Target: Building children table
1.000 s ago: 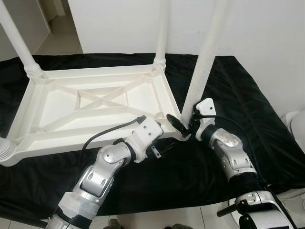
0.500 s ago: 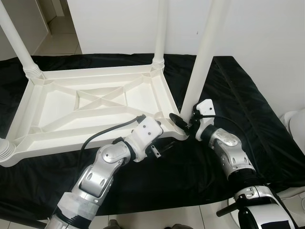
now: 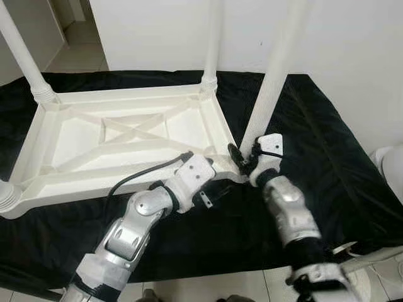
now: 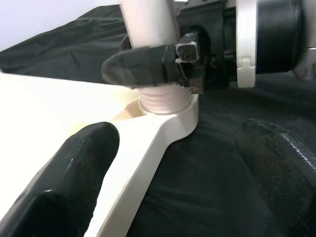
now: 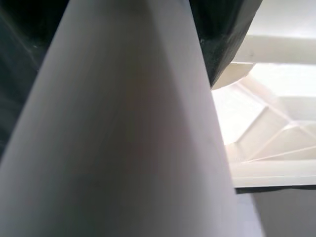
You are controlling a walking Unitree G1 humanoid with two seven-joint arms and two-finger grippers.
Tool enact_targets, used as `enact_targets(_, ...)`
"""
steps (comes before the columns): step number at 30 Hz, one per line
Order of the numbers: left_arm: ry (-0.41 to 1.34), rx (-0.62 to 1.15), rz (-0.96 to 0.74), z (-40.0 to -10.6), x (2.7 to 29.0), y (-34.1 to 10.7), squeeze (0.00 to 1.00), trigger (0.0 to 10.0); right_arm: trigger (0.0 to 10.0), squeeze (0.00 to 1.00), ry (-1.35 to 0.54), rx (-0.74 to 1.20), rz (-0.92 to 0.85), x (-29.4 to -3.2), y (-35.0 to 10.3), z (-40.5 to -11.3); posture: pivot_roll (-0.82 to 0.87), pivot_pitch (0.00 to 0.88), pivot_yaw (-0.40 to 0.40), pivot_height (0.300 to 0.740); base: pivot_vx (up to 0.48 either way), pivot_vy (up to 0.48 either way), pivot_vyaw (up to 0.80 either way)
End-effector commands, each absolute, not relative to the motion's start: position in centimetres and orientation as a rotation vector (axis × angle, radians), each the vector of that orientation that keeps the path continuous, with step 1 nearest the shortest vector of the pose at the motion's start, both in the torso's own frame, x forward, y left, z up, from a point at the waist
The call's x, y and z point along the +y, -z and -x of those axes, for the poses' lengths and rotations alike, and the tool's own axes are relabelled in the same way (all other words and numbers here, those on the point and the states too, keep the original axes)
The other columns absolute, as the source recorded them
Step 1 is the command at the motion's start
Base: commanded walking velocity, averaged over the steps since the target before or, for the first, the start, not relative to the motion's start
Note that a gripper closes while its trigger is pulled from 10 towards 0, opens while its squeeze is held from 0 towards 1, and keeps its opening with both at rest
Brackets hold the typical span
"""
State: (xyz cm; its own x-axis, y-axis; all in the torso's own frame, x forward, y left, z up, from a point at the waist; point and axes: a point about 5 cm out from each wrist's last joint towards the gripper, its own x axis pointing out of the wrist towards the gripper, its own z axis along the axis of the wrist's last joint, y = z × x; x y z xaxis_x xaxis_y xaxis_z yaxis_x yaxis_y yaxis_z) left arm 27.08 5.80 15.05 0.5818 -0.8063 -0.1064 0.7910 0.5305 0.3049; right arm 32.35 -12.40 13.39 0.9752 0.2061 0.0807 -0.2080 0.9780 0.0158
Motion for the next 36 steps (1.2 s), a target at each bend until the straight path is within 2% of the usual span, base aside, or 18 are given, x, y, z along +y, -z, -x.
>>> enact_targets(1, 0.873, -0.052, -0.348, -27.6, 6.2, -15.0, 0.0, 10.0, 10.0, 0.0, -0.114, -0.027, -0.061, -13.2, -12.4, -32.0, -0.06, 0.048, 0.0, 0.74, 0.0, 0.0, 0.0)
enact_targets(6, 0.872, -0.052, -0.344, -27.8, 6.5, -15.3, 0.0, 10.0, 10.0, 0.0, 0.006, -0.032, -0.074, -11.5, -12.4, -31.2, -0.06, 0.05, 0.004, 0.74, 0.0, 0.0, 0.0)
enact_targets(9, 0.88, -0.06, -0.349, -27.9, 6.6, -15.3, 0.0, 10.0, 10.0, 0.0, -0.024, -0.018, -0.115, -10.3, -12.3, -31.0, -0.06, 0.05, 0.004, 0.74, 0.0, 0.0, 0.0)
enact_targets(14, 0.887, -0.067, -0.349, -27.9, 6.6, -15.3, 0.0, 10.0, 10.0, 0.0, -0.043, -0.023, -0.118, -10.3, -12.7, -30.6, -0.06, 0.05, 0.008, 0.74, 0.0, 0.0, 0.0)
enact_targets(15, 0.887, -0.067, -0.347, -27.9, 6.7, -15.3, 0.0, 10.0, 10.0, 0.67, -0.04, -0.026, -0.119, -10.4, -12.7, -30.6, -0.06, 0.05, 0.008, 0.74, 0.0, 0.0, 0.0)
enact_targets(16, 0.887, -0.067, -0.347, -27.9, 6.7, -15.3, 0.0, 10.0, 10.0, 0.67, -0.04, -0.026, -0.119, -10.4, -12.7, -30.6, -0.06, 0.05, 0.008, 0.74, 0.0, 0.0, 0.0)
enact_targets(17, 0.888, -0.065, -0.345, -27.9, 6.7, -15.3, 0.0, 10.0, 10.0, 1.0, -0.05, -0.035, -0.13, -10.5, -12.8, -30.6, -0.06, 0.051, 0.008, 0.74, 0.0, 0.0, 0.0)
enact_targets(22, 0.894, -0.055, -0.342, -27.9, 6.9, -15.2, 0.0, 10.0, 10.0, 1.0, -0.094, -0.061, -0.132, -11.1, -13.3, -30.4, -0.06, 0.051, 0.008, 0.74, 0.0, 0.0, 0.0)
enact_targets(26, 0.917, -0.056, -0.343, -27.7, 6.8, -15.2, 0.0, 10.0, 10.0, 1.0, -0.166, -0.055, -0.088, -12.6, -13.2, -30.7, -0.06, 0.053, 0.012, 0.74, 0.0, 0.0, 0.0)
enact_targets(27, 0.923, -0.053, -0.339, -27.6, 6.8, -15.2, 0.0, 10.0, 10.0, 0.58, -0.181, -0.059, -0.062, -12.9, -13.2, -30.7, -0.06, 0.053, 0.012, 0.74, 0.0, 0.0, 0.0)
enact_targets(28, 0.923, -0.053, -0.339, -27.6, 6.8, -15.2, 0.0, 10.0, 10.0, 0.58, -0.181, -0.059, -0.062, -12.9, -13.2, -30.7, -0.06, 0.053, 0.012, 0.74, 0.0, 0.0, 0.0)
enact_targets(29, 0.937, -0.045, -0.328, -27.5, 6.7, -15.1, 0.0, 10.0, 10.0, 0.0, -0.219, -0.047, -0.033, -13.5, -13.1, -30.9, -0.06, 0.053, 0.012, 0.74, 0.0, 0.0, 0.0)
enact_targets(34, 0.971, -0.019, -0.301, -27.2, 6.5, -14.9, 0.0, 10.0, 10.0, 0.0, -0.294, -0.035, -0.025, -14.2, -13.1, -31.2, -0.06, 0.049, 0.011, 0.74, 0.0, 0.0, 0.0)
enact_targets(36, 0.979, -0.013, -0.296, -27.1, 6.5, -15.0, 0.0, 10.0, 10.0, 0.0, -0.409, -0.064, 0.018, -13.9, -13.6, -31.3, -0.06, 0.048, 0.013, 0.74, 0.0, 0.0, 0.0)
